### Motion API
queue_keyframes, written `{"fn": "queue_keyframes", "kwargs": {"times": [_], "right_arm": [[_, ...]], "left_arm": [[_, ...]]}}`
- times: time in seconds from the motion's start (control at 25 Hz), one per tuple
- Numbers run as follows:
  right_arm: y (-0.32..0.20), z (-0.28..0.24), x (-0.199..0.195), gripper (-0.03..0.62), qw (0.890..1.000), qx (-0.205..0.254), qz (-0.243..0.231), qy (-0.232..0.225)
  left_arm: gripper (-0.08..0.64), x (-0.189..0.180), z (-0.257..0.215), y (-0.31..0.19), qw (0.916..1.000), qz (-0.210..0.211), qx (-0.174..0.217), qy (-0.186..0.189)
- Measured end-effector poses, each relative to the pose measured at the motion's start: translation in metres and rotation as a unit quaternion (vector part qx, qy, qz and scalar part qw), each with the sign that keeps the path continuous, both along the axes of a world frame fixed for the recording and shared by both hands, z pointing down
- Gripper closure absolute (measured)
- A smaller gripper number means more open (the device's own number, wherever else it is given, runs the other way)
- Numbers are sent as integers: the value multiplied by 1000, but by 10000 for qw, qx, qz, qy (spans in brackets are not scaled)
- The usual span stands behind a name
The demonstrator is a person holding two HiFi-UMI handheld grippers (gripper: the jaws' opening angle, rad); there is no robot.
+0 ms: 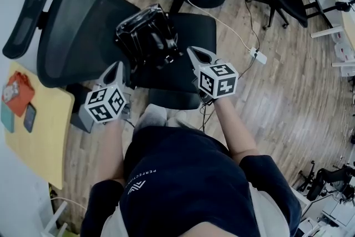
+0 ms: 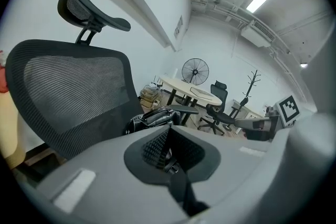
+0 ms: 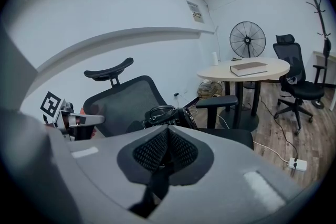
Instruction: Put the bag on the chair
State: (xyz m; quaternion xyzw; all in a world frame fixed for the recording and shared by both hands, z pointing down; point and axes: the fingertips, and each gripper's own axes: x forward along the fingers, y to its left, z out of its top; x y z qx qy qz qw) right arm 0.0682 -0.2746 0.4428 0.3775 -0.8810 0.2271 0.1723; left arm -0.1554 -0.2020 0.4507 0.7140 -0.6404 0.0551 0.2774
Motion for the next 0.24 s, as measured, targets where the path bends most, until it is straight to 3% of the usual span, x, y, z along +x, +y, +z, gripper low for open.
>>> {"fn": "queue_keyframes", "kwargs": {"times": [0.24], "right_arm": [[-7, 2, -7, 591, 10000, -15, -31, 38]], "left_arm": [[546, -8, 1, -5, 9999, 74, 27, -67]]}}
